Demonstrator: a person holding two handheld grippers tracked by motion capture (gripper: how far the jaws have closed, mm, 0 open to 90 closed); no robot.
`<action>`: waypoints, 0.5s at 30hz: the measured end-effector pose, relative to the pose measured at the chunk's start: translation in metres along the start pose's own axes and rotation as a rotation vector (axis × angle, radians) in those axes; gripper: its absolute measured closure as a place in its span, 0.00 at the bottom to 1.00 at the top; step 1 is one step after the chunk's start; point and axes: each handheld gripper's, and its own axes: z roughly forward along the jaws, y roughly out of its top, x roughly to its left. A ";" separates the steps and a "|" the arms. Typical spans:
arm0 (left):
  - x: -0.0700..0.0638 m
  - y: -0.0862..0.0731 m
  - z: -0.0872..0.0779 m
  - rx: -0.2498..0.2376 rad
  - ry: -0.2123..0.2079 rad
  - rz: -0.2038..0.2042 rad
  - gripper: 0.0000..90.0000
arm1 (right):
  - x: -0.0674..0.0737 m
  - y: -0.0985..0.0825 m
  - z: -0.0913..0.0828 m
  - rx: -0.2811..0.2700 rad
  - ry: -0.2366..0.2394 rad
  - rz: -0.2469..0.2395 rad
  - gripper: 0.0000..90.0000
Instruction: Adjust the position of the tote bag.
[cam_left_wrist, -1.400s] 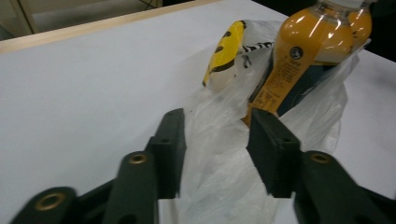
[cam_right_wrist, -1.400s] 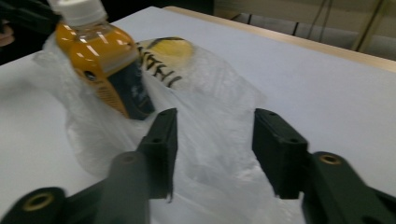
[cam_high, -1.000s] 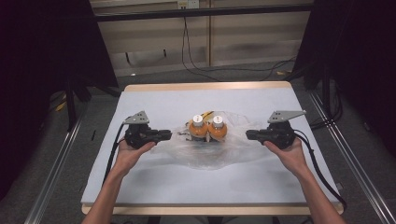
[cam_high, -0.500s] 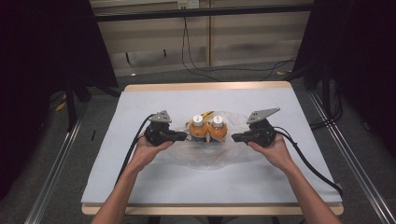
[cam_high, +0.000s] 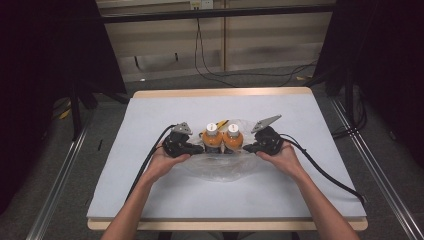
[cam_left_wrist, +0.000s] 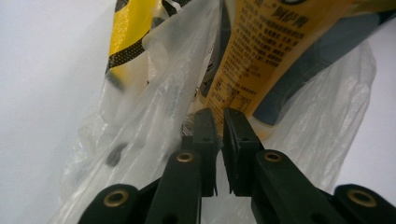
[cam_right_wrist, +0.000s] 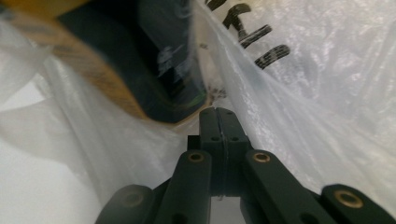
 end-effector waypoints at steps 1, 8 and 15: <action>0.001 0.000 0.002 -0.017 0.001 -0.006 0.93 | -0.002 0.001 0.001 -0.010 -0.005 0.005 1.00; -0.001 -0.003 0.006 0.081 0.027 0.045 0.90 | -0.002 -0.001 0.018 0.016 -0.016 -0.010 1.00; 0.000 -0.007 0.011 0.146 0.062 0.058 0.90 | -0.001 -0.003 0.021 0.100 -0.070 -0.050 1.00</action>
